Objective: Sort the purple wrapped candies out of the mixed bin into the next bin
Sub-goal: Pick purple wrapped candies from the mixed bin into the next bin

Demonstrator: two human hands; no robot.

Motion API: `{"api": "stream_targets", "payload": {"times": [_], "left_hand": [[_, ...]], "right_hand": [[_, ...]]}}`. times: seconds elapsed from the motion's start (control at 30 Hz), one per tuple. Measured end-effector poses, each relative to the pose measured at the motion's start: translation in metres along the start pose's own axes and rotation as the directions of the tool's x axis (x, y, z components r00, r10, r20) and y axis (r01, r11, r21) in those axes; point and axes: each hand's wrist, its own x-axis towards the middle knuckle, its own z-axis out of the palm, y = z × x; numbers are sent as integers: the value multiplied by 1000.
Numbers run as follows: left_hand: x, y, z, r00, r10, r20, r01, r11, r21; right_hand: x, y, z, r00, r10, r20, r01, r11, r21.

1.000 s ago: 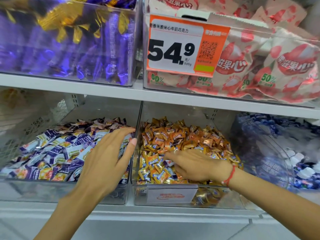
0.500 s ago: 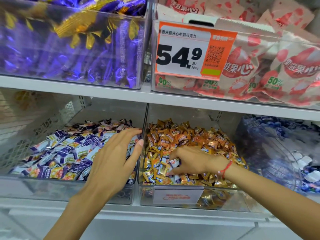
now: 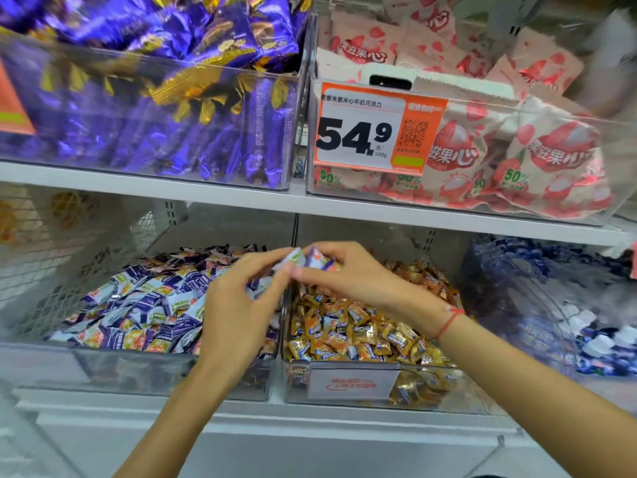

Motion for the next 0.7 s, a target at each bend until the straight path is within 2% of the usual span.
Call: {"api": "stream_targets", "payload": {"times": [0.03, 0.1, 0.17, 0.23, 0.33, 0.4, 0.5, 0.53, 0.63, 0.7], "left_hand": [[2, -2, -7, 998, -27, -48, 27, 1000, -7], [6, -13, -24, 991, -63, -122, 74, 994, 83], [8, -26, -40, 983, -101, -150, 134, 964, 230], [9, -36, -51, 982, -118, -147, 164, 923, 349], [9, -37, -58, 983, -118, -141, 168, 888, 428], [8, -34, -59, 984, -110, -139, 159, 895, 417], [7, -33, -56, 981, -127, -148, 175, 908, 380], [6, -33, -54, 979, -135, -151, 182, 913, 366], [1, -29, -42, 991, -112, -77, 131, 935, 330], [-5, -23, -32, 991, -116, 61, 91, 944, 316]], "right_hand": [[9, -4, 10, 1000, 9, -3, -9, 1000, 5], [26, -10, 31, 1000, 22, -16, -22, 999, -31], [39, -10, 43, 999, -11, -53, -3, 968, -250], [45, -9, 45, 997, -63, -49, 32, 876, -481], [51, -10, 46, 989, -150, 14, 126, 780, -613], [57, -12, 53, 986, -140, 85, 162, 756, -634], [67, -9, 59, 968, 19, 249, 169, 686, -708], [66, -6, 56, 965, 18, 261, 182, 673, -717], [42, 3, 31, 963, -225, 150, 269, 747, -608], [17, 17, 8, 949, -315, 4, 270, 805, -528]]}}
